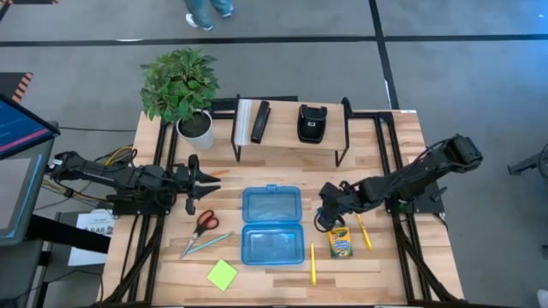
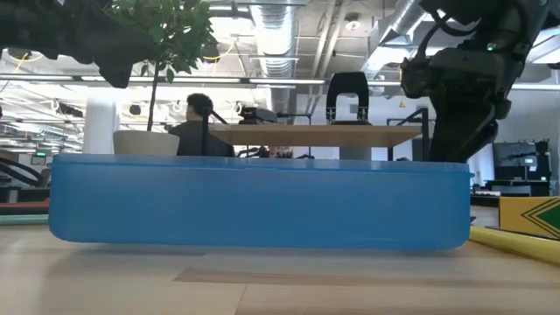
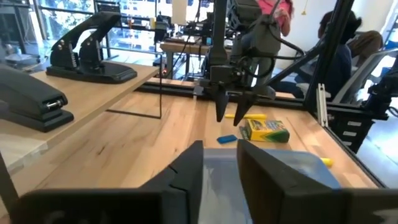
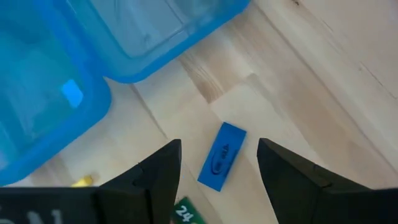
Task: Pack school essentials
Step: Adjust the yellow box of crayons
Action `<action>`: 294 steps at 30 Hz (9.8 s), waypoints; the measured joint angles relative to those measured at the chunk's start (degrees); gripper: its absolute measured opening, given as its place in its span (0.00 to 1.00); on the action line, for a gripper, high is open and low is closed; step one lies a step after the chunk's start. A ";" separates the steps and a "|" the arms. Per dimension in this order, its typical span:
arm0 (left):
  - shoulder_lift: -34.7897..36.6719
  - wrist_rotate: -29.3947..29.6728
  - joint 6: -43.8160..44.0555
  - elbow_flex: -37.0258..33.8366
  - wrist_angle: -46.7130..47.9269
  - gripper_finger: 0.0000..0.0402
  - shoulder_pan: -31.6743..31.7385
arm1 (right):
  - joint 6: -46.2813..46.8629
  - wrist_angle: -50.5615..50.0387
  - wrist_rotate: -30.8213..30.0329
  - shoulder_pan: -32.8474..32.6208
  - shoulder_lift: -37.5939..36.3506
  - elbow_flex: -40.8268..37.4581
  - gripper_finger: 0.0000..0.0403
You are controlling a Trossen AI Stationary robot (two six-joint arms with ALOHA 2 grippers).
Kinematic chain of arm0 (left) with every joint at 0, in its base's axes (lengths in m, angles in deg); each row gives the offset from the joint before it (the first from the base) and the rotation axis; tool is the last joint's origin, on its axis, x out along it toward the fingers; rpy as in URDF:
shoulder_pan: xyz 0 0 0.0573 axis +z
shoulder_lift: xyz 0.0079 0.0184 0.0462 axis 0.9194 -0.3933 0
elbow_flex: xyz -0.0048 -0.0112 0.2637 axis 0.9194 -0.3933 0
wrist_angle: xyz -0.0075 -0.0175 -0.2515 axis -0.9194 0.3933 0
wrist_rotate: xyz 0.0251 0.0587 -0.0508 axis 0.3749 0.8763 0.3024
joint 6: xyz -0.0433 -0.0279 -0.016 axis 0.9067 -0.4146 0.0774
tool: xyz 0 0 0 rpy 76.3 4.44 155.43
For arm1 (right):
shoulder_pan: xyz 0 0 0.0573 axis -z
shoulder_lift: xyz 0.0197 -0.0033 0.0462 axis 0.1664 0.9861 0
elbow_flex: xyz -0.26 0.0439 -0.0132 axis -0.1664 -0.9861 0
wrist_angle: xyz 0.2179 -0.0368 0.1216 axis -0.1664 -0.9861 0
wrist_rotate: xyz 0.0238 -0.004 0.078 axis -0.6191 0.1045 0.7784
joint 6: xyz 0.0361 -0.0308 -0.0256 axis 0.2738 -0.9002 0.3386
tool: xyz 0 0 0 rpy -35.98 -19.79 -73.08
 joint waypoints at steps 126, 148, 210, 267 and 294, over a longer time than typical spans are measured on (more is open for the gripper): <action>0.00 -0.35 -1.34 0.02 0.48 0.36 -0.02 | 43.64 -10.87 11.93 -15.20 10.97 8.22 0.78; 0.00 -0.37 -1.30 0.02 0.44 0.36 0.00 | 33.47 -20.84 16.67 -12.71 9.55 16.27 0.80; 0.00 -0.64 -1.33 0.02 0.79 0.36 -0.61 | 50.34 -16.71 11.74 -19.41 17.94 18.53 0.99; 0.00 -0.55 -1.35 0.02 1.57 0.36 -0.61 | 47.15 -21.94 2.22 -25.03 18.80 18.62 0.99; 0.00 -0.29 -1.35 0.02 1.60 0.36 -0.59 | 44.09 -31.65 6.01 -20.95 18.82 18.64 0.99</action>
